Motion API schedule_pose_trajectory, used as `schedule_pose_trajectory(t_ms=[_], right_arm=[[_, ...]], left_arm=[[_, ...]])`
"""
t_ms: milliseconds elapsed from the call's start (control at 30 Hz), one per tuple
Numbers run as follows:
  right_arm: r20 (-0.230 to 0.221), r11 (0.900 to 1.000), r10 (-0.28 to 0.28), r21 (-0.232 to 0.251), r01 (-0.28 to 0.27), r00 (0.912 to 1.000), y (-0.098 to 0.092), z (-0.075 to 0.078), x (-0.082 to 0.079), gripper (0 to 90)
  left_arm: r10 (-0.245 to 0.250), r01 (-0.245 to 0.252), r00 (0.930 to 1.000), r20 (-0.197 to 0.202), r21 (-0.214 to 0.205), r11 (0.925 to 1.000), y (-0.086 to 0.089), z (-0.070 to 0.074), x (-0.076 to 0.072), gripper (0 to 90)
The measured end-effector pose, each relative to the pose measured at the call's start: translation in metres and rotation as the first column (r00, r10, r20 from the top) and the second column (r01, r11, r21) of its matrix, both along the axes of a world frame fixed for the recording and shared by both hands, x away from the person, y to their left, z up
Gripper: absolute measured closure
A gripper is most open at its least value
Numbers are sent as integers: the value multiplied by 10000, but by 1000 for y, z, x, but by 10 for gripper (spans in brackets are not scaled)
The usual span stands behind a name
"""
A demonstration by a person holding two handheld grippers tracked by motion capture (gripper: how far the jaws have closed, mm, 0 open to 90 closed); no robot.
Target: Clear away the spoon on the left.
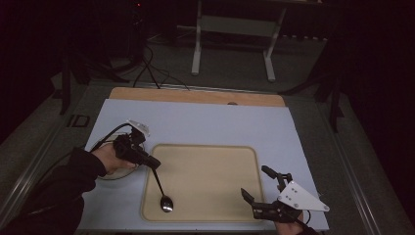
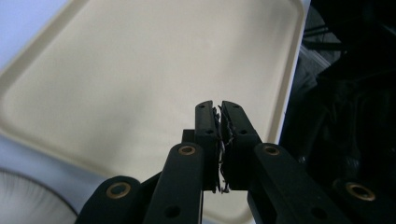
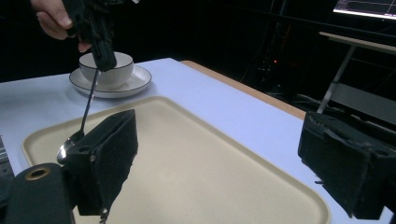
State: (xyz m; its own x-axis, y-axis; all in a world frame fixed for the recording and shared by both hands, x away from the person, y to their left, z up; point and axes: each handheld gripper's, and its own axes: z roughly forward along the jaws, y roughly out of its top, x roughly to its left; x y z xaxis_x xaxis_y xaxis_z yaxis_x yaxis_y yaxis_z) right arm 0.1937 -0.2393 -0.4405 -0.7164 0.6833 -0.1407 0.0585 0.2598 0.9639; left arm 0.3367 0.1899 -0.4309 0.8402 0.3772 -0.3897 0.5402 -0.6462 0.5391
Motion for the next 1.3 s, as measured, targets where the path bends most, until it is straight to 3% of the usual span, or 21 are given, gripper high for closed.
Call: schedule_pose_trajectory(t_ms=[367,567,800,1033,1200,1300], right_arm=[[-8,10000,14,17,-14,10000,0,0,0,121],[-19,10000,37,21,-37,10000,-1,0,0,120],[-55,10000,49,33,-49,10000,-1,0,1,121],[-96,10000,75,55,-74,9999,-1,-1,1,121],[-103,9999,84,64,-84,9999,-1,-1,2,121],[-122,9999,109,56,-109,9999,-1,-1,2,121]], left_arm=[[-84,166,9957,922,-888,9959,-21,-7,5,863],[115,5,9945,1037,-1150,9934,-29,-16,11,855],[378,-252,9946,970,-1273,9915,-37,-29,18,839],[884,-795,9943,599,-1372,9874,-42,-50,27,823],[1372,-1314,9900,317,-1425,9810,-44,-60,32,819],[1780,-1754,9840,101,-1248,9766,-45,-71,35,814]])
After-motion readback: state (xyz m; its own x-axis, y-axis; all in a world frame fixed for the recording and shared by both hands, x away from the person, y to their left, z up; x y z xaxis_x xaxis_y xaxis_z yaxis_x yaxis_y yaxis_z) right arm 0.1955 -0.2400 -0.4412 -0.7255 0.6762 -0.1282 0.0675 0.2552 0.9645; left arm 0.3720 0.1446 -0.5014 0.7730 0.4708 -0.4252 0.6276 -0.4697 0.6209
